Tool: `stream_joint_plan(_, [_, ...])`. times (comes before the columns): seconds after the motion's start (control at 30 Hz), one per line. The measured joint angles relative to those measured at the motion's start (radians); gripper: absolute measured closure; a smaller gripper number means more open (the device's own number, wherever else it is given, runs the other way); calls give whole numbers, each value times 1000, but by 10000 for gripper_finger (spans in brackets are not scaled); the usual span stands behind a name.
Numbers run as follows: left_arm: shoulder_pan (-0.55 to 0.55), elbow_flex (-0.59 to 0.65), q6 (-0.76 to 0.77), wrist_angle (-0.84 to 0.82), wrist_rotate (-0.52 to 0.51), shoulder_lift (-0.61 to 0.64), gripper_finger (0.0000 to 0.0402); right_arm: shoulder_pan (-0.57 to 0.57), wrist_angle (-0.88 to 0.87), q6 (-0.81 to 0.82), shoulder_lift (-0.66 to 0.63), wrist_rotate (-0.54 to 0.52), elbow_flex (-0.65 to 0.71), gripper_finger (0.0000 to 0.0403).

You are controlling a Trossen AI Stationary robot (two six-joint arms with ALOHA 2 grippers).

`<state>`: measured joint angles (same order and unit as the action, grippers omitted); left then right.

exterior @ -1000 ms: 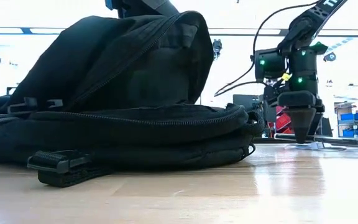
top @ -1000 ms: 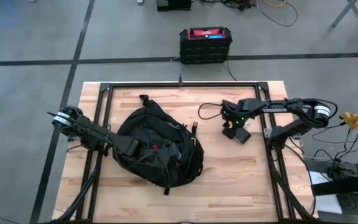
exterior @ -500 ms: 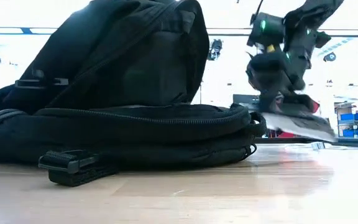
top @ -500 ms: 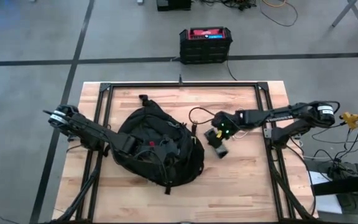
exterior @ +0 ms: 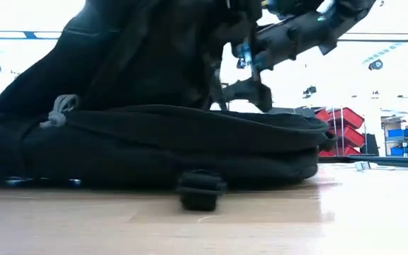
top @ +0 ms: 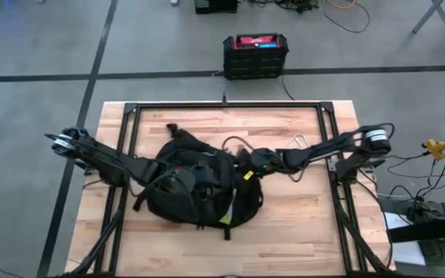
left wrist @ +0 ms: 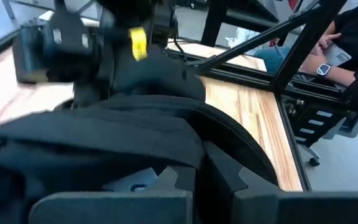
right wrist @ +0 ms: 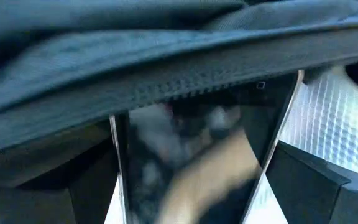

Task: Unpack backpack
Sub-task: Put the black cellphone into the black backpack, then put the white charger cable into the black backpack

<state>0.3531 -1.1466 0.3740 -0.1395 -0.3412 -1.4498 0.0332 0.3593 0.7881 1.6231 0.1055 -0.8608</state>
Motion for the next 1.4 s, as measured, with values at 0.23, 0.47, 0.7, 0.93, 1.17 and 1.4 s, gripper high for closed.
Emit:
stream_joint_plan(0.23, [2,1,-8,-54,-8,68,402,26,-43,-208,190,-7,-122,70])
stream_joint_plan(0.47, [4,1,-21,-111,-5,94,402,63,-278,-416,240,-27,-259,20])
stream_joint_plan(0.7, [16,52,25,-168,-6,88,402,146,-679,-548,150,-197,-353,75])
stream_joint_plan(0.93, [15,191,60,15,33,25,402,200,-1118,-539,-12,-314,-356,97])
stream_joint_plan(1.17, [15,231,24,110,166,-75,402,142,-1497,-412,-133,-396,-214,95])
stream_joint_plan(1.4, [19,230,22,110,252,-115,402,-92,-1304,-401,-175,-290,69,109])
